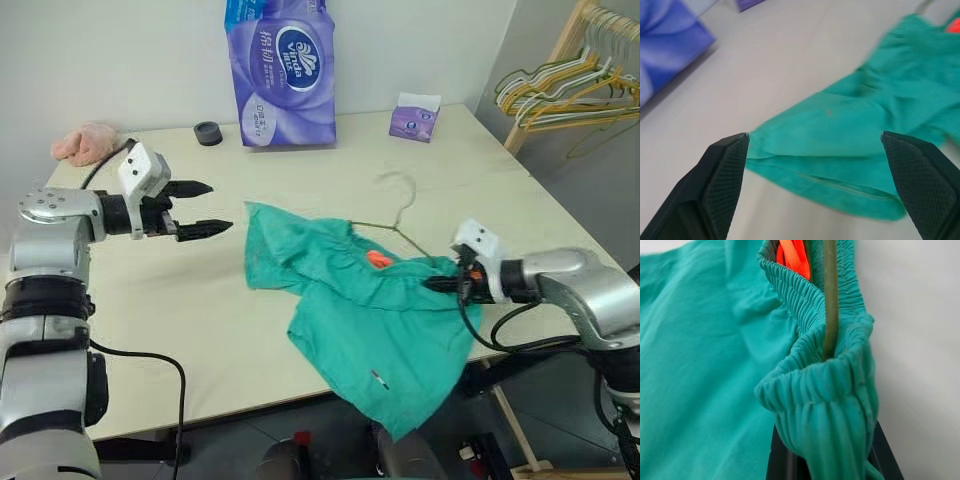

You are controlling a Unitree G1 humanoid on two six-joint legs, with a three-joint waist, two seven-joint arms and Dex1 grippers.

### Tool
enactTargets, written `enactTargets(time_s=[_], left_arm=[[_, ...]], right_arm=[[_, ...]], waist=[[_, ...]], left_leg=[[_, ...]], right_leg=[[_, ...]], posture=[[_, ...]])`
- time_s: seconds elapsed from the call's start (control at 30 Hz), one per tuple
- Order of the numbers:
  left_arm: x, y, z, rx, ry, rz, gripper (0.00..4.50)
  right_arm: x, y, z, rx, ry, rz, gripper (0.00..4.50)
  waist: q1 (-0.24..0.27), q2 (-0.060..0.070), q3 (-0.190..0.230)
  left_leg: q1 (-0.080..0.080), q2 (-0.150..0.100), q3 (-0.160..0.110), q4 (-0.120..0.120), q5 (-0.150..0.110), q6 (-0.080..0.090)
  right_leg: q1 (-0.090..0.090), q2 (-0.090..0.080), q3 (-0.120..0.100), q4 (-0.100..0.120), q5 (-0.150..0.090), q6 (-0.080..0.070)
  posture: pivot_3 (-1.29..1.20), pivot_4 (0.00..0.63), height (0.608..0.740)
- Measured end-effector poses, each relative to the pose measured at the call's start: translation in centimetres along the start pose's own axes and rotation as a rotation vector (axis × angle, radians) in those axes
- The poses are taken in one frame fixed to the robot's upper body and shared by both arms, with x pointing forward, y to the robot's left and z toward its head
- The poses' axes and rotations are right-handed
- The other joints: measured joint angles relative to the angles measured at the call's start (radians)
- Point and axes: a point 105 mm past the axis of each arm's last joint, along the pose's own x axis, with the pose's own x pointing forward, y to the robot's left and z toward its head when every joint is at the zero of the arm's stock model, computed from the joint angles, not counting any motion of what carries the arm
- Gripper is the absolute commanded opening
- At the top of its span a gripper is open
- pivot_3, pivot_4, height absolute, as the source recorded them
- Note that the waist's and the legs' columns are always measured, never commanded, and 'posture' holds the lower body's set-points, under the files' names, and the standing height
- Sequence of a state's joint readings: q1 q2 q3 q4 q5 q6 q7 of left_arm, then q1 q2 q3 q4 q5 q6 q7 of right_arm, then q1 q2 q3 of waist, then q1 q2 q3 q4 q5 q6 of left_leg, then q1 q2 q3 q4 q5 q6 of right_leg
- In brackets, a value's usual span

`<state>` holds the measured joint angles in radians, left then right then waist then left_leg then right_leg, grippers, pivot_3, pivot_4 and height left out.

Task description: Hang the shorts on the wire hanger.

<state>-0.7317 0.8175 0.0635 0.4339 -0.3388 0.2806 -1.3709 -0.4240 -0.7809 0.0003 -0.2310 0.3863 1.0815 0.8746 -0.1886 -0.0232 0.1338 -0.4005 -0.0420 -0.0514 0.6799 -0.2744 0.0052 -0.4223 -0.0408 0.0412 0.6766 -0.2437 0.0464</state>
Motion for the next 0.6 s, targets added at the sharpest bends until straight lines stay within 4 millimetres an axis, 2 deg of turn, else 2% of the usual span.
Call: enactTargets(time_s=[0.1, 0.27, 0.37, 0.53, 0.6], left_arm=[[3.1, -4.1, 1.3, -0.082, -0.097, -0.195, 4.45], [6.6, -9.2, 4.2, -0.089, -0.161, -0.424, 4.45], [8.4, -10.6, 5.4, -0.075, -0.193, -0.478, 4.45], [10.2, -12.6, 7.0, -0.019, -0.234, -0.543, 4.45], [11.2, -13.2, 8.0, 0.01, -0.254, -0.555, 4.45]], right_arm=[[-1.8, -1.5, -2.0, 0.143, 0.013, -0.122, 0.0], [-5.7, -3.0, -6.4, 0.313, 0.049, -0.352, 0.0], [-8.1, -3.8, -7.4, 0.376, 0.023, -0.48, 0.0], [-11.7, -4.8, -8.5, 0.474, -0.042, -0.695, 0.0], [-13.6, -5.8, -8.6, 0.513, -0.074, -0.828, 0.0]], waist=[[0.002, 0.0, 0.0], [-0.003, 0.002, 0.0], [-0.006, 0.003, 0.0], [-0.025, 0.006, 0.002], [-0.034, 0.01, 0.003]], left_leg=[[0.0, 0.0, 0.0, 0.0, 0.0, 0.0], [0.001, 0.0, 0.001, 0.0, 0.0, 0.0], [0.003, 0.0, 0.002, 0.0, 0.0, 0.0], [0.002, 0.0, 0.003, 0.0, 0.0, 0.001], [0.002, -0.001, 0.004, 0.0, 0.0, 0.001]], right_leg=[[0.0, 0.0, 0.0, 0.001, 0.0, 0.0], [0.002, 0.001, 0.001, 0.001, 0.0, 0.001], [0.003, 0.002, 0.002, 0.0, -0.001, 0.001], [0.003, 0.003, 0.003, 0.0, -0.001, 0.002], [0.003, 0.004, 0.003, -0.001, -0.001, 0.002]], posture=[[-0.28, 0.117, 0.74], [-0.33, 0.131, 0.74], [-0.39, 0.147, 0.74], [-0.42, 0.162, 0.74], [-0.44, 0.172, 0.74]])
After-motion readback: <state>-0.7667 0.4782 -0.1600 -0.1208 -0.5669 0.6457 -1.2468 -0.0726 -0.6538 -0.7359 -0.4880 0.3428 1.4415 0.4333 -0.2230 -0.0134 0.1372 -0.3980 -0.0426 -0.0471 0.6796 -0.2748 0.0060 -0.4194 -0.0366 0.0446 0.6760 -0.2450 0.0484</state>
